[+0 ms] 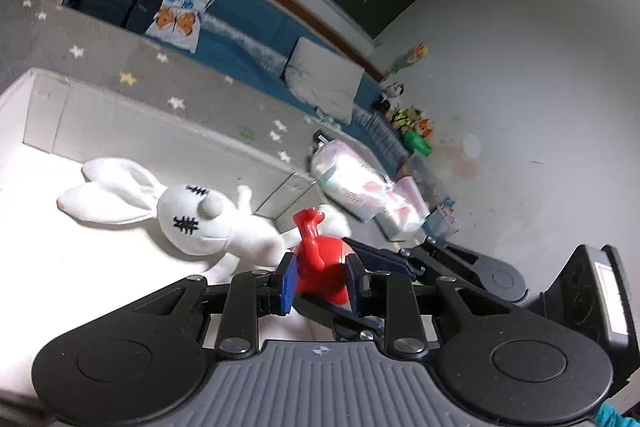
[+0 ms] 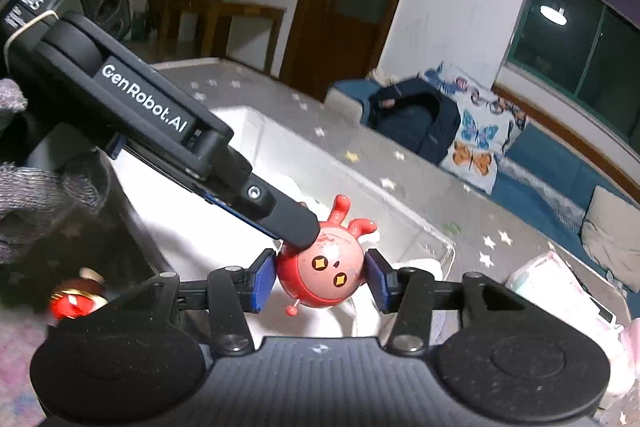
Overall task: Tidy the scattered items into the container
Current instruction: 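Lower the red toy into the box beside the rabbit and release, then move both tools down to the tan peanut toy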
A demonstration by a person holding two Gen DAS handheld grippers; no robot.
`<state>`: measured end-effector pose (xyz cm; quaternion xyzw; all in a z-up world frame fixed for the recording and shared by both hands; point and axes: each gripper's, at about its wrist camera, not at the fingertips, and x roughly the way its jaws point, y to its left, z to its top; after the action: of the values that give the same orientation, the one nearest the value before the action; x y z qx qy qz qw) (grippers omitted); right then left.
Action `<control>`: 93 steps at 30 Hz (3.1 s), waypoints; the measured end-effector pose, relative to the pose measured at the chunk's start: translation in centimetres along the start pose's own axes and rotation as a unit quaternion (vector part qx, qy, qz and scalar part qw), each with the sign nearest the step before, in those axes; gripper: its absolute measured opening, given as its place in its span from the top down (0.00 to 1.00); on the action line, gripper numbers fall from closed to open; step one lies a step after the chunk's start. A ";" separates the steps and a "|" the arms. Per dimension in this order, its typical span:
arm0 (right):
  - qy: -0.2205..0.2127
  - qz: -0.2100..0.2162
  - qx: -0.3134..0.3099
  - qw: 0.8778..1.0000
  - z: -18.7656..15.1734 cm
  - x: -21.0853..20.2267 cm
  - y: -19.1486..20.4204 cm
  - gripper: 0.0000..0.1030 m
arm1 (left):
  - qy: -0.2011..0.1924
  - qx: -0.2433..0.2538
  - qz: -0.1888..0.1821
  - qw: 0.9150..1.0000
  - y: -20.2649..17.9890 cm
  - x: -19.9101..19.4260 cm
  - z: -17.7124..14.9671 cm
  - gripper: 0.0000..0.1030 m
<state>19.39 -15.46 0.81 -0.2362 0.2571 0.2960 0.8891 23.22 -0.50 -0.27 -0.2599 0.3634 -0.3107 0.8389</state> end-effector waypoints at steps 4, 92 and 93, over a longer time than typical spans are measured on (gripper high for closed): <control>0.032 -0.001 -0.016 0.999 0.1 1.7 0.0 0.53 | 0.016 0.003 0.015 1.000 0.5 1.1 0.0 0.74; -0.028 -0.013 0.147 0.989 -8.8 -11.0 1.7 0.40 | -0.023 0.078 0.052 0.995 -6.2 -3.9 -5.5 0.72; -0.026 -0.014 0.147 0.989 -9.0 -11.0 1.9 0.40 | -0.022 0.080 0.048 0.995 -6.4 -4.1 -5.8 0.72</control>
<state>7.70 -23.72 0.10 -0.0986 0.2714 0.2488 0.9245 14.39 -3.10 2.26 -0.1814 0.3307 -0.2920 0.8789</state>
